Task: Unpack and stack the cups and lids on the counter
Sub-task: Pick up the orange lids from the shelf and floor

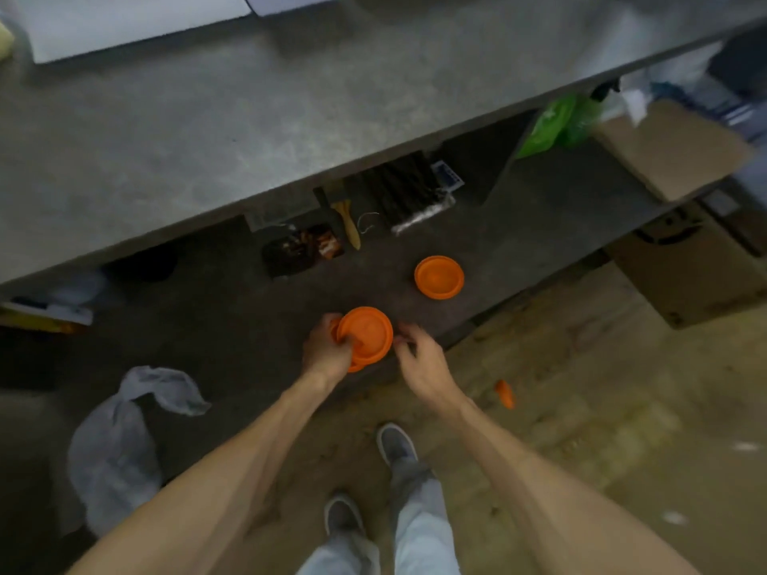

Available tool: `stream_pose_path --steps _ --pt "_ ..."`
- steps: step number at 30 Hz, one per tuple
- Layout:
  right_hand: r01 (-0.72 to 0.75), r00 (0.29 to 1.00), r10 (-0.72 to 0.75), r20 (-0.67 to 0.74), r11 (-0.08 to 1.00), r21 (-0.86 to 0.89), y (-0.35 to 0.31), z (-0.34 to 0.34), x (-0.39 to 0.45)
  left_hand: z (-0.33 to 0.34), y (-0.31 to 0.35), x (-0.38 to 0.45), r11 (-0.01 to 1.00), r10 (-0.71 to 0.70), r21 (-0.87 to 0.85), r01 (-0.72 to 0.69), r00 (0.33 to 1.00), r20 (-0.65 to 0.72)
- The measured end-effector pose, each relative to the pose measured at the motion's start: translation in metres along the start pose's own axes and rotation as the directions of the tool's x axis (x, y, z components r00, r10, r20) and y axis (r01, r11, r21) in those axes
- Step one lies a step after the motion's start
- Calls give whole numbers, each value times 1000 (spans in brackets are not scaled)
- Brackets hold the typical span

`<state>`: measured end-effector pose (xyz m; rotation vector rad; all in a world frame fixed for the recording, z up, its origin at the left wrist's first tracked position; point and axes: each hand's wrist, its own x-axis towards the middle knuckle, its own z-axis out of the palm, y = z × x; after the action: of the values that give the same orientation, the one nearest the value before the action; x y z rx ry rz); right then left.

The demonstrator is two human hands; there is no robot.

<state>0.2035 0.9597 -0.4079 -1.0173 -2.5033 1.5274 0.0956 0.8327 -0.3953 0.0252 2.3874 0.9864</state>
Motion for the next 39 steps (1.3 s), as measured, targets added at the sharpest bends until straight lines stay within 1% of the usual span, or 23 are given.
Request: stream_pose_path --steps 3,5,7,10,15,18,21,22,25,28,30,33,36,39 --pt "-119 993 121 -3 977 178 4 -3 -13 1 0 -10 999 39 -32 -38 999 32" --pt "-213 976 218 19 923 320 8 -6 -29 4 -3 -20 997 69 -46 -66 995 77" --pt "-268 960 277 34 881 390 14 -7 -47 12 -6 -35 995 101 -28 -98 987 127" --pt "-281 954 300 21 864 417 29 -4 -71 28 -7 -57 989 143 5 -147 968 205" --pt "-322 932 361 16 811 489 59 -19 -94 64 -11 -81 994 96 19 -107 945 313" --pt "-364 916 396 58 762 535 83 -35 -107 89 -11 -94 994 89 32 -109 925 369" --pt "-405 897 428 106 705 582 109 -52 -119 117 -7 -112 998 64 -5 -68 910 410" --pt "-415 895 428 125 697 585 118 -56 -123 126 -6 -118 998 59 -11 -59 901 430" --pt "-405 906 395 148 717 568 144 -63 -132 155 -5 -131 999 41 -9 -42 875 483" --pt "-427 891 431 143 688 587 171 -67 -142 180 -8 -138 999 30 9 -41 854 519" --pt "-461 870 471 148 668 585 191 -65 -152 194 -20 -140 998 10 51 -46 830 557" --pt "-500 838 528 139 640 584 223 -48 -170 213 -53 -139 982 -7 156 -110 797 604" --pt "-544 805 574 151 612 574 254 -18 -187 230 -99 -134 959 -36 242 -147 784 620" --pt "-573 774 619 136 592 567 293 22 -205 246 -148 -126 947 -43 268 -175 759 650"
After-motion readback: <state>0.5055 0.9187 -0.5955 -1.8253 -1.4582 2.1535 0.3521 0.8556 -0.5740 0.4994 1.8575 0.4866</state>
